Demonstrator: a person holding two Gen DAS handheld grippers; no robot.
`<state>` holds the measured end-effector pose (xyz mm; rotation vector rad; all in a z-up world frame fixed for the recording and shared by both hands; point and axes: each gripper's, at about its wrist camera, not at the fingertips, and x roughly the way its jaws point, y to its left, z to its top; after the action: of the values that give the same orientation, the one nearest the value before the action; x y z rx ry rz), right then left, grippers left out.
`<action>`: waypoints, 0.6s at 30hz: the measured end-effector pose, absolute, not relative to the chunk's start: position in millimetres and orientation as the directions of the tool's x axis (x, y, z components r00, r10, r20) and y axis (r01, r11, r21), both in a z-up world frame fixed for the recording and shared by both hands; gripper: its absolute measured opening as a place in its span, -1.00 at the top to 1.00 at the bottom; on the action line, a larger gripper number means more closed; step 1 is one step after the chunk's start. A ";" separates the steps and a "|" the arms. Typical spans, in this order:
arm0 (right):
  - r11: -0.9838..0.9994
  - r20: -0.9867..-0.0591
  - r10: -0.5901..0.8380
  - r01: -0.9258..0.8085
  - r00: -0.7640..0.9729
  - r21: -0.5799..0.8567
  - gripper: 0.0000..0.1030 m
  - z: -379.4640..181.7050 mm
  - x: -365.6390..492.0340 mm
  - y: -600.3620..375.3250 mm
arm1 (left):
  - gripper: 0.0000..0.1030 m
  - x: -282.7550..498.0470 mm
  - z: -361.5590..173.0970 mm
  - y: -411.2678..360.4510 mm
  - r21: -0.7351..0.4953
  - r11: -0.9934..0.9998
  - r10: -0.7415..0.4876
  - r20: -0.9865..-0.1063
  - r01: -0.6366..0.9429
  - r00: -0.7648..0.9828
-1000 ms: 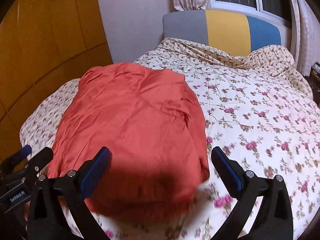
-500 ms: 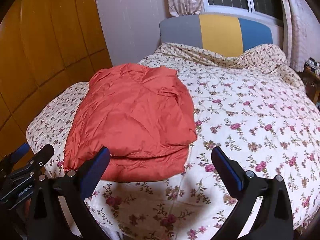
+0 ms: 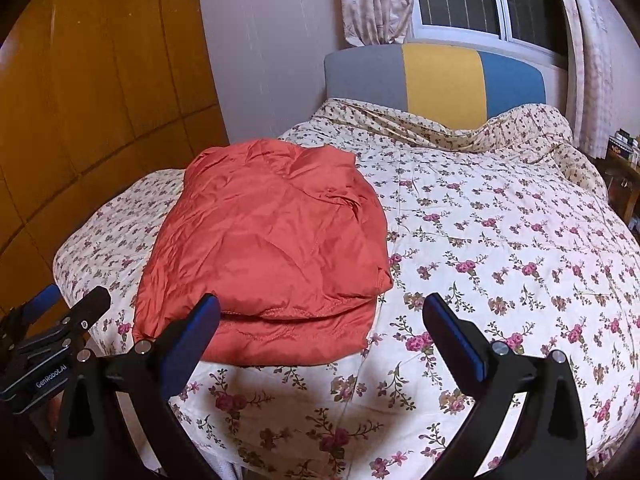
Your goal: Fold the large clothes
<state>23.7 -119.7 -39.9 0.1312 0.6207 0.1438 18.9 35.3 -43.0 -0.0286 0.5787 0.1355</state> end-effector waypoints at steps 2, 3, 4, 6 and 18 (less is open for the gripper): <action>0.982 -0.565 0.172 -0.097 0.807 0.160 -0.96 -38.6 23.0 -119.5 | -0.94 19.0 -42.9 36.4 0.005 0.990 0.120 -0.547 -0.139 0.828; 0.982 -0.565 0.172 -0.096 0.807 0.161 -0.96 -38.7 22.8 -119.9 | -0.94 19.2 -42.9 37.5 0.002 0.990 0.119 -0.548 -0.141 0.828; 0.982 -0.564 0.174 -0.098 0.807 0.163 -0.96 -38.8 22.6 -120.7 | -0.94 19.6 -43.0 38.1 -0.003 0.990 0.117 -0.550 -0.142 0.827; 0.981 -0.572 0.176 -0.096 0.801 0.167 -0.96 -39.8 23.6 -121.0 | -0.94 19.7 -43.3 38.5 -0.007 0.989 0.117 -0.554 -0.145 0.824; 0.980 -0.578 0.181 -0.100 0.796 0.169 -0.96 -42.9 24.1 -120.9 | -0.94 19.2 -45.9 37.2 -0.009 0.990 0.109 -0.557 -0.137 0.823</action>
<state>24.1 -120.9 -42.9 0.1328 0.6329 0.1513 19.2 37.2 -45.9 -0.0494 0.5891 0.1311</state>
